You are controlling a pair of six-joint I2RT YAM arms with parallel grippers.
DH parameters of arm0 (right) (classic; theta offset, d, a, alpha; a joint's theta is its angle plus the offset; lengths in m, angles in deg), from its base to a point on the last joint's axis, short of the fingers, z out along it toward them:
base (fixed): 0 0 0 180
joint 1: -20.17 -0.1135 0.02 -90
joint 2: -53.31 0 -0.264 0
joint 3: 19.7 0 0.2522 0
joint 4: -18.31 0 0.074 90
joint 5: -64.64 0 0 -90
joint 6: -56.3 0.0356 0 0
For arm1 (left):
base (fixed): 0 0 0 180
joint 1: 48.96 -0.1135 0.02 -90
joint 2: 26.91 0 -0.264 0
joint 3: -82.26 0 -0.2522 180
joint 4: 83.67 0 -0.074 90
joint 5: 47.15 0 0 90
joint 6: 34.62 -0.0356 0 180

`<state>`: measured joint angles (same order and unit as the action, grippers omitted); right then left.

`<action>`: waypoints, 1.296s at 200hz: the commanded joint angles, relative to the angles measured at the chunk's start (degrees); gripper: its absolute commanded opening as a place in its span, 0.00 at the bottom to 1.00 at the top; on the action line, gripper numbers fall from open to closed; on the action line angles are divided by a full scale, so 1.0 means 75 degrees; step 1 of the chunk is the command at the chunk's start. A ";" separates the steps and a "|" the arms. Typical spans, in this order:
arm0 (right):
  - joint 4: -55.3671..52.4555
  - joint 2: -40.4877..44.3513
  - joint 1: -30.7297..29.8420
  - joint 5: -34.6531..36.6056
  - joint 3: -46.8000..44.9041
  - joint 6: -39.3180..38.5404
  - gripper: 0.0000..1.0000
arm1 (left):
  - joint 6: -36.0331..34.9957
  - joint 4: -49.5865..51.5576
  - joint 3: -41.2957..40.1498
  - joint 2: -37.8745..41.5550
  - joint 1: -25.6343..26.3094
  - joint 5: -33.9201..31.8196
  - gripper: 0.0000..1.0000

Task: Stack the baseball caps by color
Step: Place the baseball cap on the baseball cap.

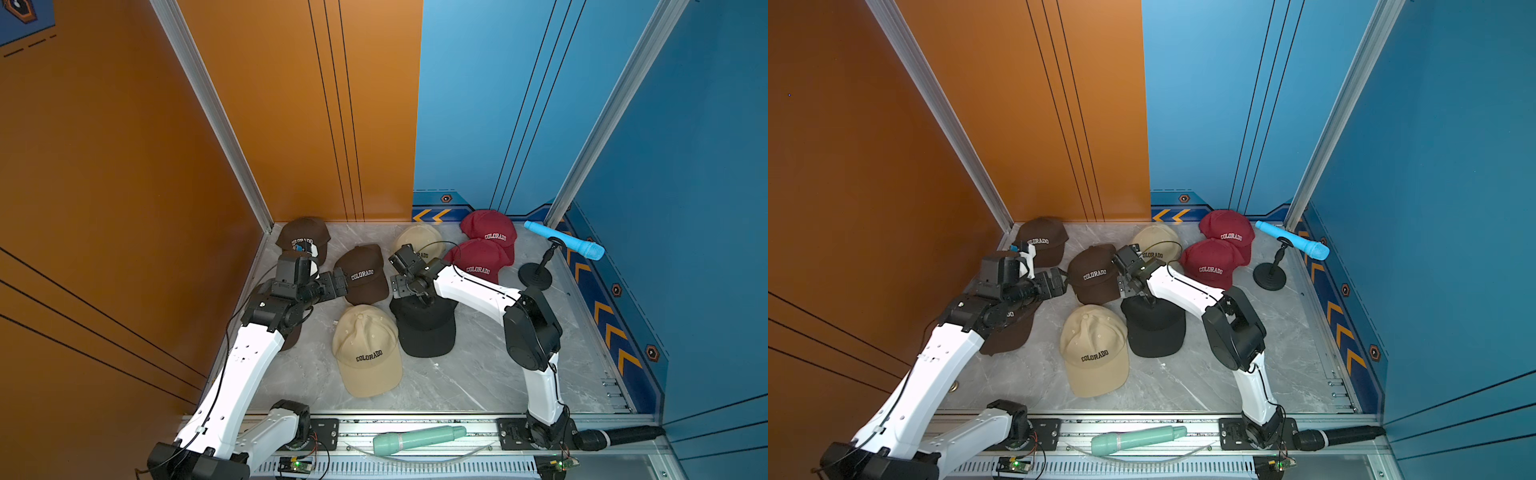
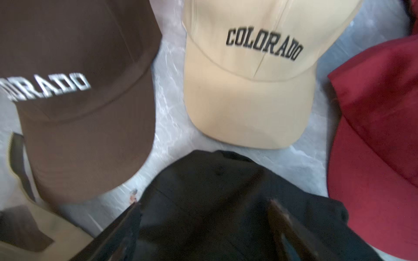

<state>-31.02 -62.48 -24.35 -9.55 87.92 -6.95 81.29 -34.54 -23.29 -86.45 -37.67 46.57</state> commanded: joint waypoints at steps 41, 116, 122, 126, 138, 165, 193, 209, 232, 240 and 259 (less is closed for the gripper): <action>-0.0878 0.1705 -0.0125 0.0673 -0.1607 -0.0117 0.89 | -0.0067 -0.0181 -0.0170 0.0065 -0.0088 0.0322 0.98; -0.0725 0.2505 -0.0643 0.0471 -0.1415 -0.0366 0.89 | -0.0150 -0.0311 -0.0531 0.0095 -0.0184 0.0509 0.98; -0.0696 0.2367 -0.0722 0.0427 -0.1256 -0.0366 0.89 | -0.0168 -0.0279 -0.0578 0.0138 -0.0187 0.0506 0.98; -0.0699 0.2246 -0.0771 0.0407 -0.1126 -0.0383 0.90 | -0.0173 -0.0265 -0.0613 0.0165 -0.0198 0.0503 0.98; -0.0980 0.1703 -0.0917 0.0606 -0.0608 -0.0501 0.90 | -0.0172 -0.0234 -0.0739 0.0276 -0.0193 0.0502 0.98; -0.1433 0.0472 -0.1166 0.1044 0.0394 -0.0789 0.91 | -0.0041 -0.0269 -0.1076 0.0602 -0.0210 0.0465 0.98; -0.1656 -0.0280 -0.1212 0.1010 0.1014 -0.0584 0.91 | 0.0047 -0.0310 -0.1302 0.1000 -0.0239 0.0308 0.98; -0.1823 -0.0470 -0.1211 0.0976 0.1139 -0.0636 0.90 | 0.0092 -0.0310 -0.1381 0.1258 -0.0292 0.0250 0.98; -0.2042 -0.0649 -0.1212 0.0988 0.0992 -0.0830 0.89 | 0.0068 -0.0267 -0.1484 0.1582 -0.0351 0.0227 0.98; -0.2139 -0.0651 -0.1212 0.1052 0.0906 -0.0875 0.89 | 0.0060 -0.0243 -0.1508 0.1663 -0.0387 0.0207 0.98; -0.2436 -0.0618 -0.1213 0.1273 0.0695 -0.0916 0.89 | 0.0048 -0.0231 -0.1574 0.1778 -0.0433 0.0192 0.98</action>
<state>-43.72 -67.99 -33.50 -3.80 94.20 -12.44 81.77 -36.75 -34.17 -74.35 -40.12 49.09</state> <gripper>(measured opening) 0.893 0.978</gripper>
